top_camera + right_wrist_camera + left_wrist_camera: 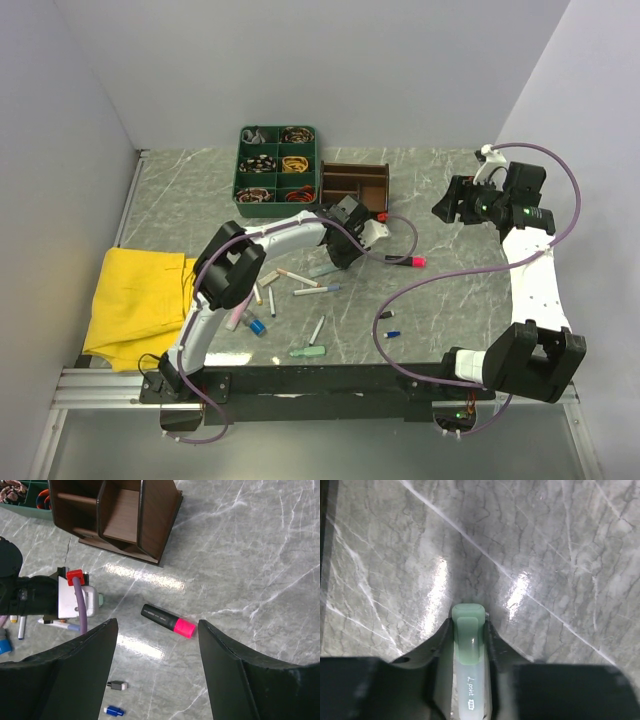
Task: Sort the stationery into containers
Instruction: Pick up the pen from the center of the board, then place the pen in the storage box.
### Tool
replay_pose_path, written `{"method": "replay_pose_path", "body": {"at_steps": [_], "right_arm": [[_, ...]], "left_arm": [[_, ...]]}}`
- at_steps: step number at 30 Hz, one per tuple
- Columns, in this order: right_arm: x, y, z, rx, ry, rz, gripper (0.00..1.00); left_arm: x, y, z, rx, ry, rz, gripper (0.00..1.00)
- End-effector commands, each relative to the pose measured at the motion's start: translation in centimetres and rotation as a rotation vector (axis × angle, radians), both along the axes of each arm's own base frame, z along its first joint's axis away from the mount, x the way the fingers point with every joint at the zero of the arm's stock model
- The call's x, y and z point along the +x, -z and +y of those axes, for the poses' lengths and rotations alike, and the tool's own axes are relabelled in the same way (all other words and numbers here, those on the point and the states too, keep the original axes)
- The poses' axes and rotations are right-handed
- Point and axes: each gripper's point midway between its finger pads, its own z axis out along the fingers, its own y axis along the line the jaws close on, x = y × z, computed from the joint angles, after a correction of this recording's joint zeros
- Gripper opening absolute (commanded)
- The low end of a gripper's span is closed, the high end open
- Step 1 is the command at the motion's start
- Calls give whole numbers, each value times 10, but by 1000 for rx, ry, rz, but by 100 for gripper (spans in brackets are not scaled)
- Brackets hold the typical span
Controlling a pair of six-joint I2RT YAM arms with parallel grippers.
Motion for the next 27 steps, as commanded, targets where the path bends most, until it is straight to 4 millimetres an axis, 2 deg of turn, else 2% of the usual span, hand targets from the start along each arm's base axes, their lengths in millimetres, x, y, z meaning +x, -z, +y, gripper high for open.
{"method": "replay_pose_path", "body": {"at_steps": [1,3,5,6,7,8,9,11,12,13,14,15,17,18,19,20,21,22,23,24,25,26,27], "right_arm": [[3,-25,-1,-2,-1,-59,73],[3,-27,-2,-10,-2,-67,73],[4,-28,-3,-20,1,-76,72],[4,-28,-4,-24,2,-80,72],[5,-27,-4,-24,2,-81,72],[6,-26,-4,-25,4,-85,72],[6,-25,-5,-25,5,-89,72],[10,-23,-5,-7,20,-97,71],[12,-24,-4,0,26,-103,71],[13,-26,-4,6,32,-112,70],[19,-31,-4,34,50,-131,70],[20,-34,-4,34,50,-136,70],[20,-35,-6,19,57,-133,70],[19,-37,-7,6,53,-131,70],[19,-38,-8,-1,54,-128,70],[20,-37,-10,-9,61,-122,70],[20,-39,-11,-13,62,-124,70],[21,-40,-11,-16,62,-126,70],[21,-40,-12,-15,64,-124,70],[22,-40,-13,-15,73,-124,70],[22,-39,-14,-17,80,-124,70],[23,-38,-14,-18,83,-122,70],[22,-37,-15,-19,88,-119,70]], "left_arm": [[-12,-4,3,18,28,60,15],[-16,-25,5,16,40,75,11],[-5,-62,-3,-42,43,42,6],[-7,-86,-5,-82,63,35,5],[1,-110,-10,-133,68,-3,2],[4,-127,-12,-171,78,-29,1],[5,-159,-14,-242,96,-73,1],[26,-190,-16,-382,88,-168,1],[28,-224,-12,-479,77,-226,1],[45,-231,-12,-601,89,-296,1],[59,-246,10,-801,76,-426,1],[72,-281,9,-910,98,-600,1],[91,-284,12,-956,53,-700,1],[102,-300,14,-995,31,-779,1],[114,-288,10,-1001,8,-762,1],[125,-301,11,-1029,-8,-793,1],[133,-304,11,-1048,-19,-802,1],[144,-295,8,-1065,-38,-788,1],[154,-305,11,-1091,-56,-812,1],[161,-303,11,-1104,-68,-809,1],[169,-291,8,-1120,-85,-773,1],[176,-299,10,-1139,-92,-782,1],[180,-294,9,-1145,-98,-770,1]]}}
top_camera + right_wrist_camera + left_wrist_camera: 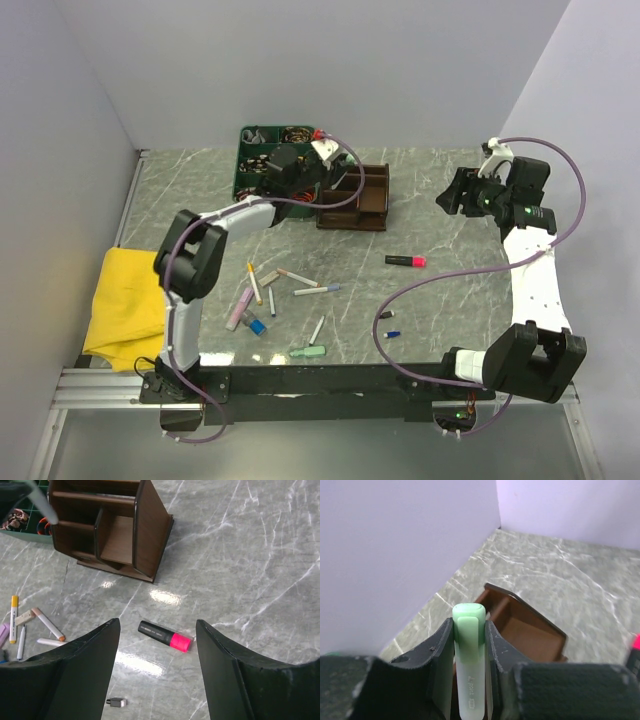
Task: Sort the stationery into containers
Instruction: Place the pen in the storage box.
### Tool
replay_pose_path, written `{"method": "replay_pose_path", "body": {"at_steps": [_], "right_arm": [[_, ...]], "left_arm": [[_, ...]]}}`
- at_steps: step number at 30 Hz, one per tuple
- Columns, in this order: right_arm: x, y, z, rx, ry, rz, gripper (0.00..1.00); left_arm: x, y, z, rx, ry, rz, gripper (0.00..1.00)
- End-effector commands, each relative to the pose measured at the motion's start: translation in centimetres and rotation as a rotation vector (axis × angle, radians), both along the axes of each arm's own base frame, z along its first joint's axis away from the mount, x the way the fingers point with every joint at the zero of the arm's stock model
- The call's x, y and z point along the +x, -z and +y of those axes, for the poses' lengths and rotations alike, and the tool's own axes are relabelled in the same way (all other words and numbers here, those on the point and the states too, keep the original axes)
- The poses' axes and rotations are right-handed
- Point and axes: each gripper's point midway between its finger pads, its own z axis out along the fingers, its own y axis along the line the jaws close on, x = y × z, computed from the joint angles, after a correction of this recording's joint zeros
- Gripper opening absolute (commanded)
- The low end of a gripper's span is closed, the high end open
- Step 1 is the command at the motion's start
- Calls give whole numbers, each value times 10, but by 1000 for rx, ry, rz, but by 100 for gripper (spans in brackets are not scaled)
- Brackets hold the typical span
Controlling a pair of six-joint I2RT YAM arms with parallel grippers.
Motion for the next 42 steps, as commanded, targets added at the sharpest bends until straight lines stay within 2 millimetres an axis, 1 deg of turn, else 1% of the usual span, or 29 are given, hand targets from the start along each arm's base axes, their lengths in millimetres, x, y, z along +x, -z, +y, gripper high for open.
{"method": "replay_pose_path", "body": {"at_steps": [1,2,3,4,6,9,11,13,14,15,16,17,18,19,20,21,22,24,28,32,33,34,35,37,38,39,40,41,42], "right_arm": [[7,-21,-9,-25,36,-55,70],[6,-22,-9,-28,34,-57,70],[5,-21,-9,-31,31,-52,70],[5,-20,-10,-37,34,-48,70],[4,-18,-11,-45,41,-40,70],[2,-13,-11,-45,42,-29,70],[2,-11,-11,-43,42,-21,70],[2,-9,-11,-47,40,-16,70],[3,-8,-13,-51,41,-13,70],[4,-8,-13,-55,40,-11,70],[5,-9,-14,-56,40,-11,70],[6,-6,-14,-57,39,-2,70],[7,-9,-15,-62,39,-8,70],[7,-9,-14,-59,36,-5,70],[8,-7,-15,-58,34,1,70],[9,-9,-15,-60,31,-3,70],[10,-8,-15,-59,32,-1,70],[11,-7,-15,-56,34,1,70],[13,-5,-13,-50,30,4,70],[12,-2,-11,-62,22,13,70],[11,0,-12,-65,21,18,70],[11,0,-11,-65,19,19,70],[11,1,-11,-63,16,21,70],[12,1,-10,-62,18,17,70],[11,0,-9,-57,16,15,70],[11,-1,-7,-55,12,11,70],[11,-1,-7,-55,12,10,71],[11,-2,-6,-55,10,5,71],[11,-2,-6,-54,8,1,71]], "left_arm": [[22,-61,2,-198,-2,-126,1],[25,-65,3,-209,-8,-143,1],[26,-64,3,-212,-11,-147,1],[30,-57,1,-209,-14,-140,1],[34,-58,1,-215,-21,-148,1],[39,-49,2,-214,-27,-146,1],[38,-40,2,-228,-22,-110,1],[35,-39,2,-232,-14,-117,1],[33,-33,3,-227,-13,-107,1],[31,-31,4,-226,-9,-104,1],[28,-35,5,-233,-7,-115,1],[25,-26,6,-223,-7,-101,1],[23,-26,7,-225,-7,-103,1],[20,-31,10,-235,-8,-115,1],[17,-25,11,-229,-9,-102,1],[15,-25,11,-227,-4,-98,1],[12,-29,12,-234,-1,-98,1],[8,-24,12,-229,1,-90,1],[8,-13,15,-210,-9,-103,1],[16,-5,17,-210,-31,-107,1],[16,-4,17,-212,-35,-110,2],[16,-5,16,-213,-33,-111,9],[16,-5,17,-214,-37,-111,25],[14,-12,19,-220,-38,-122,40],[13,-12,20,-219,-40,-119,48],[11,-12,20,-215,-36,-116,50],[8,-19,21,-217,-32,-121,52],[5,-17,22,-213,-30,-114,53],[4,-20,23,-214,-33,-116,53]]}}
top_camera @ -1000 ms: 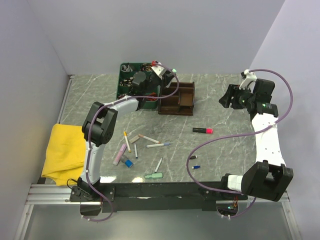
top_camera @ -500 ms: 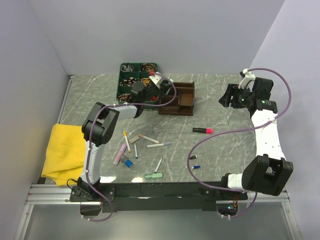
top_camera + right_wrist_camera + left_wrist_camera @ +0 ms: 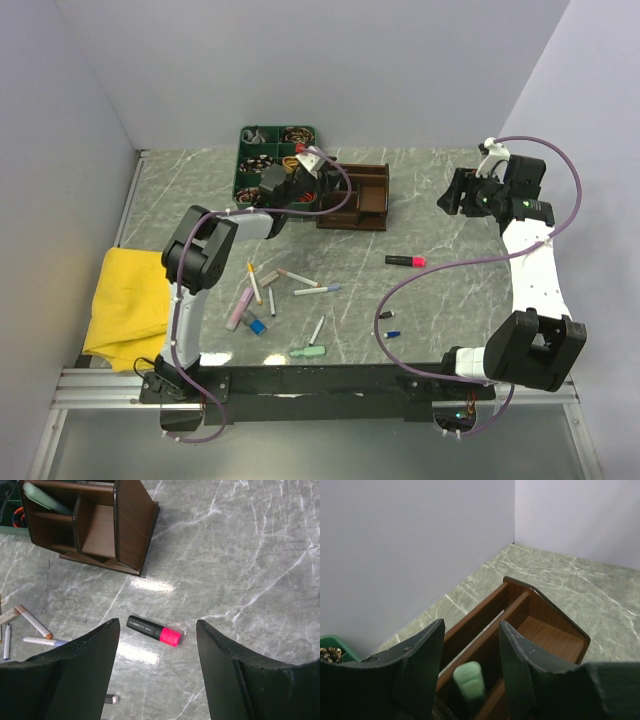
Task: Sort the stationery into containers
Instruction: Place the pen in the storage box.
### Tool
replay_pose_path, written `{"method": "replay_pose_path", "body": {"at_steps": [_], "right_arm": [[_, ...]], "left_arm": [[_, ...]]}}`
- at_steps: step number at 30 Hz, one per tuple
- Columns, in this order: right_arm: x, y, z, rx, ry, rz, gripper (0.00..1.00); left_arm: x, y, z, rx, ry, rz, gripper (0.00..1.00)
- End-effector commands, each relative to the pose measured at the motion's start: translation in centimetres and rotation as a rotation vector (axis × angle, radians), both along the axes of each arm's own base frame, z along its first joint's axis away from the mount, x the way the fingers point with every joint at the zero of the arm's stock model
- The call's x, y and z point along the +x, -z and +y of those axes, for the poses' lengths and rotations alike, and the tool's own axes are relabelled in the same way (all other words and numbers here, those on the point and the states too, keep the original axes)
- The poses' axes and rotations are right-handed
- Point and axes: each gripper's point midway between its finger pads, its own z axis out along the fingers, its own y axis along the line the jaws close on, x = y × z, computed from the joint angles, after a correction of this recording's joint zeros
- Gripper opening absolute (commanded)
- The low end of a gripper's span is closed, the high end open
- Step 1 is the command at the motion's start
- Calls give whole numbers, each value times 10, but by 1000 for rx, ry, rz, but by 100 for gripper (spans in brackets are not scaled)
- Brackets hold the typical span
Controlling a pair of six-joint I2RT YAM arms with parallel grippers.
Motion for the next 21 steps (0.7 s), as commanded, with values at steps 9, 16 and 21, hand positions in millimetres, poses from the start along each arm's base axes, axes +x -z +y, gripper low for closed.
{"method": "replay_pose_path", "body": {"at_steps": [9,16,21], "right_arm": [[-1,-46,1,27,32,-124,72],[-9,-65,-42,152,321,-130,72],[-16,-65,-89,187,520,-81,72]], "left_arm": [[-88,-92,-27,119,272,-124,65],[-161,-35,-95,542,676,87,70],[-180,6,-112,705,718,85,77]]}}
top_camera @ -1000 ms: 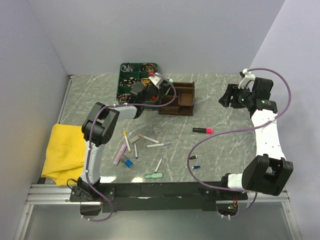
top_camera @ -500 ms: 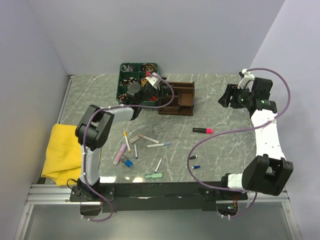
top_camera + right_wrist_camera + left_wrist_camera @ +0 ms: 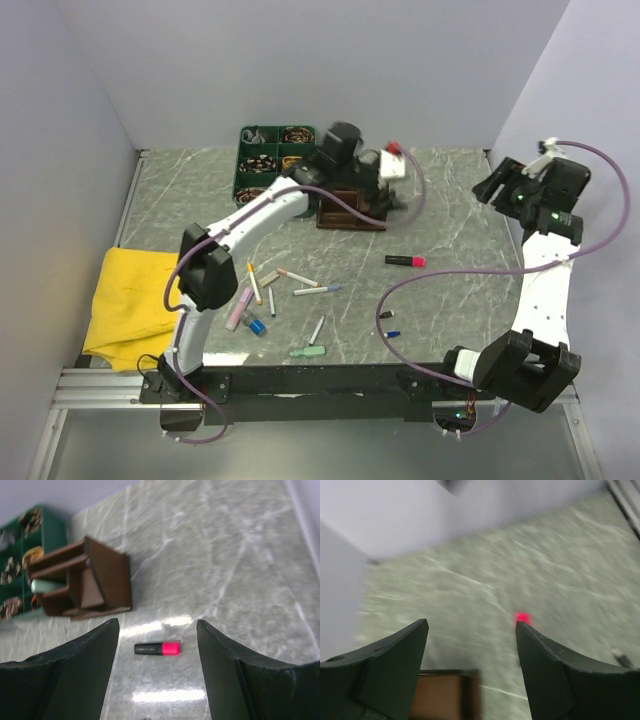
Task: Sort the stationery into containers
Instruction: Place the pen in the storage box, then pick up the pen from the center of the board.
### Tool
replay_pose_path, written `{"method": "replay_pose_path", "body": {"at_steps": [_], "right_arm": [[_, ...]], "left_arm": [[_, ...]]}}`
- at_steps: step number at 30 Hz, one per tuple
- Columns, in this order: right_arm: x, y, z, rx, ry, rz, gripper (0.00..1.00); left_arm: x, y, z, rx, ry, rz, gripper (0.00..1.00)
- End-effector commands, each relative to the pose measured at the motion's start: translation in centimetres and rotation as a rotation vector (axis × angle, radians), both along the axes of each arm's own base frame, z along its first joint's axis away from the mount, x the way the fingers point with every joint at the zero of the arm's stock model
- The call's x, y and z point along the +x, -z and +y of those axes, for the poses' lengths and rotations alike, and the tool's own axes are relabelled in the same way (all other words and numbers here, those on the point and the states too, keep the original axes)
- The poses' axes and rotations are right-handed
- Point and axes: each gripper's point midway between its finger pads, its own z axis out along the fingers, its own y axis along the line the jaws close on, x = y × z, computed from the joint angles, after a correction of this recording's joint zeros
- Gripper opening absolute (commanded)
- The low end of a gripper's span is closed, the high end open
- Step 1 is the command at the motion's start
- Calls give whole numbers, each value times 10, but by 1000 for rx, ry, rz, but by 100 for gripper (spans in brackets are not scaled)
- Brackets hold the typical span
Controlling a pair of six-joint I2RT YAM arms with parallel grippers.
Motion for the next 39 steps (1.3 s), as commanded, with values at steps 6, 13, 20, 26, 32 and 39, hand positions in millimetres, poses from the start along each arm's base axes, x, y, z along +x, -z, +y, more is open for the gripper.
{"method": "replay_pose_path", "body": {"at_steps": [6,13,20,26,32,39], "right_arm": [[-9,-28,-39,-21,160,-28,71],[-11,-27,-31,-51,66,-21,71],[-16,-20,-20,-10,29,4,72],[-21,-10,-17,3,22,32,71],[-27,-5,-13,3,11,37,71],[-33,-3,-10,-17,-4,31,71]], "left_arm": [[-52,136,-5,372,132,76,77],[-53,170,-48,365,134,77,69],[-39,207,-62,407,80,160,63],[-43,227,-62,427,71,220,59],[-28,222,-81,335,21,216,64],[-32,230,-95,293,28,296,64]]}}
